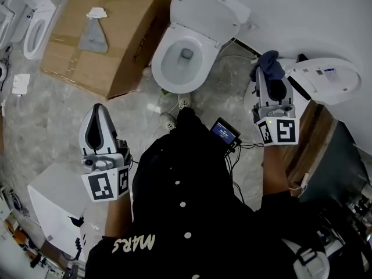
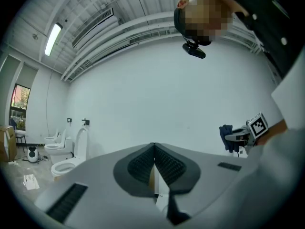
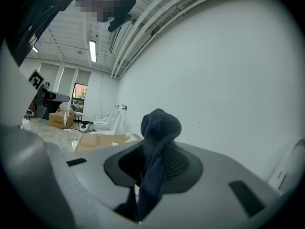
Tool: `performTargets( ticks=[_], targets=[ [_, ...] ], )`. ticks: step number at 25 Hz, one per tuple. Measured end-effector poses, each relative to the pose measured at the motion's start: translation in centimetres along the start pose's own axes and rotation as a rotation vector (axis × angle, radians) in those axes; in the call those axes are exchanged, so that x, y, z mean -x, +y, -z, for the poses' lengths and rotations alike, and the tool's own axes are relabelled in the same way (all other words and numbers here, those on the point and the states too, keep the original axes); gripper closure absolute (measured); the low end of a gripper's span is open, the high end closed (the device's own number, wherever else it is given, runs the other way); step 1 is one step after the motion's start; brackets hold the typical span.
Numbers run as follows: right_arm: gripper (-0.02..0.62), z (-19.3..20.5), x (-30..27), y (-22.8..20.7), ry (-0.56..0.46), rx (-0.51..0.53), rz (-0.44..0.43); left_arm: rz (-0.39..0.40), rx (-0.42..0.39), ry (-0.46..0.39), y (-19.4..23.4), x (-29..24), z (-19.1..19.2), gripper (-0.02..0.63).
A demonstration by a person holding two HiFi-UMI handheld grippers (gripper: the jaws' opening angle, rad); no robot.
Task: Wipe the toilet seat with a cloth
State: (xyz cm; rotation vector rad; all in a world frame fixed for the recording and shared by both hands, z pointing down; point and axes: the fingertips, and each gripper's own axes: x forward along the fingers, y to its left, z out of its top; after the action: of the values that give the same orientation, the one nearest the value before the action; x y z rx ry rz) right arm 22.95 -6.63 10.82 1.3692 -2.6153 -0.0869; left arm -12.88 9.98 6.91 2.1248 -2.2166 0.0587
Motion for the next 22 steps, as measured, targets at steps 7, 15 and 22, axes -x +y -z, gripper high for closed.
performTargets(
  ticks=[7, 15, 22],
  targets=[
    [0.506, 4.4, -6.4, -0.3, 0.036, 0.036, -0.121, 0.032, -0.037, 0.067, -2.2, -3.1, 1.2, 0.595],
    [0.506, 10.7, -12.7, 1.8, 0.099, 0.153, -0.273, 0.042, -0.024, 0.145, -4.1, -5.3, 4.5, 0.597],
    [0.506, 18.6, -18.0, 5.4, 0.236, 0.329, -0.41, 0.035, 0.026, 0.228, -4.7, -6.5, 9.5, 0.596]
  ],
)
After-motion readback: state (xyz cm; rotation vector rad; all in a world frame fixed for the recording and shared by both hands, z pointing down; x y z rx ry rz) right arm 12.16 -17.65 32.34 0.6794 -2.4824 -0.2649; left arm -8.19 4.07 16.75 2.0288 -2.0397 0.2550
